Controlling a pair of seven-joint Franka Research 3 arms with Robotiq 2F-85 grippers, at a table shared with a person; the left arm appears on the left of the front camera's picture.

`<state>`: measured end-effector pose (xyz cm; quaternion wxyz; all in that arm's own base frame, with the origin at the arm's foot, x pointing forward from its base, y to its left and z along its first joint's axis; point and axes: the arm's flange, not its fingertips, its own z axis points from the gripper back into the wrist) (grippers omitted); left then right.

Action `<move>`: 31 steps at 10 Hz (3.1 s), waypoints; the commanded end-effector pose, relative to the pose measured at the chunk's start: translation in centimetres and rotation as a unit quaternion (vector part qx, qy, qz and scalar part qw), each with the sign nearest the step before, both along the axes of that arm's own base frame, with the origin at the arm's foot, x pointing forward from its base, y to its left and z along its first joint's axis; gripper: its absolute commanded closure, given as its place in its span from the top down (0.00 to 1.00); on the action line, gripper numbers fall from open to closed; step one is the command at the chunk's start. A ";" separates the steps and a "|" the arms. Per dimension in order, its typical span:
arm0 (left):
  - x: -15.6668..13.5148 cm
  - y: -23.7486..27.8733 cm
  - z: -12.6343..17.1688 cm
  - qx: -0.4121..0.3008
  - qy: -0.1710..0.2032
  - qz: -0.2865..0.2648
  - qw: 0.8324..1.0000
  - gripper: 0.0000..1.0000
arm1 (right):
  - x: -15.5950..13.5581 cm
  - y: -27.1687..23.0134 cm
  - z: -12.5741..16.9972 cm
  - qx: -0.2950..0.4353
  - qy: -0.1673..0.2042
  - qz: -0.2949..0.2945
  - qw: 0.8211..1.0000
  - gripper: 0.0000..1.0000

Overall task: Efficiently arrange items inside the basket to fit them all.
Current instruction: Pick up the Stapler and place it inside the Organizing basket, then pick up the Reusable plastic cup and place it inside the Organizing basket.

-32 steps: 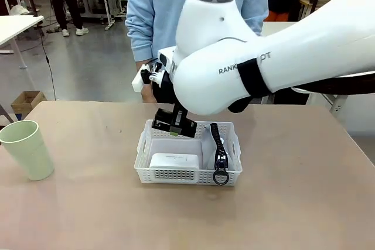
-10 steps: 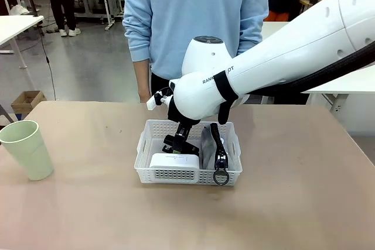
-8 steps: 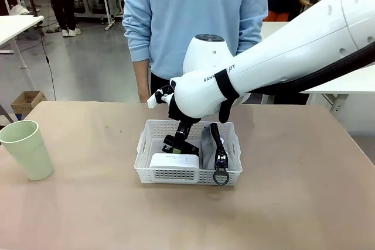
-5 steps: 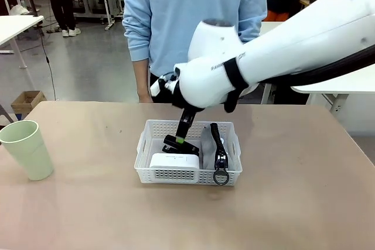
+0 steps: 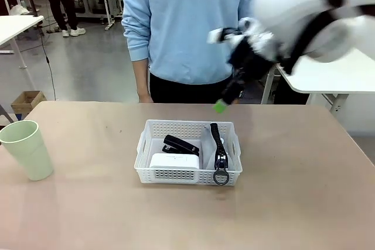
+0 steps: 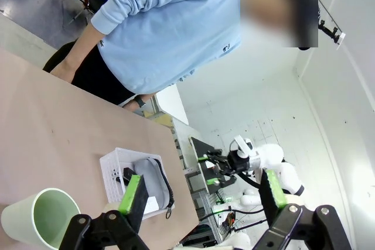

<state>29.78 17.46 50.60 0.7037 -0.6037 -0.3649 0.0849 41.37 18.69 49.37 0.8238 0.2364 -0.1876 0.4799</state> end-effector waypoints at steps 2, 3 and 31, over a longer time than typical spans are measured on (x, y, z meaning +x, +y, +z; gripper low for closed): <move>0.2 0.0 0.0 -0.005 -0.014 0.000 1.000 1.00 | -6.3 -15.5 -2.8 0.104 0.070 -0.122 0.985 1.00; 0.2 0.0 0.0 -0.005 -0.014 0.000 1.000 1.00 | -8.4 -20.0 -4.1 0.164 0.096 -0.149 0.970 1.00; 6.2 -0.9 0.8 0.364 -0.444 0.044 0.817 1.00 | -13.5 -32.1 -9.1 0.379 0.199 -0.199 0.882 1.00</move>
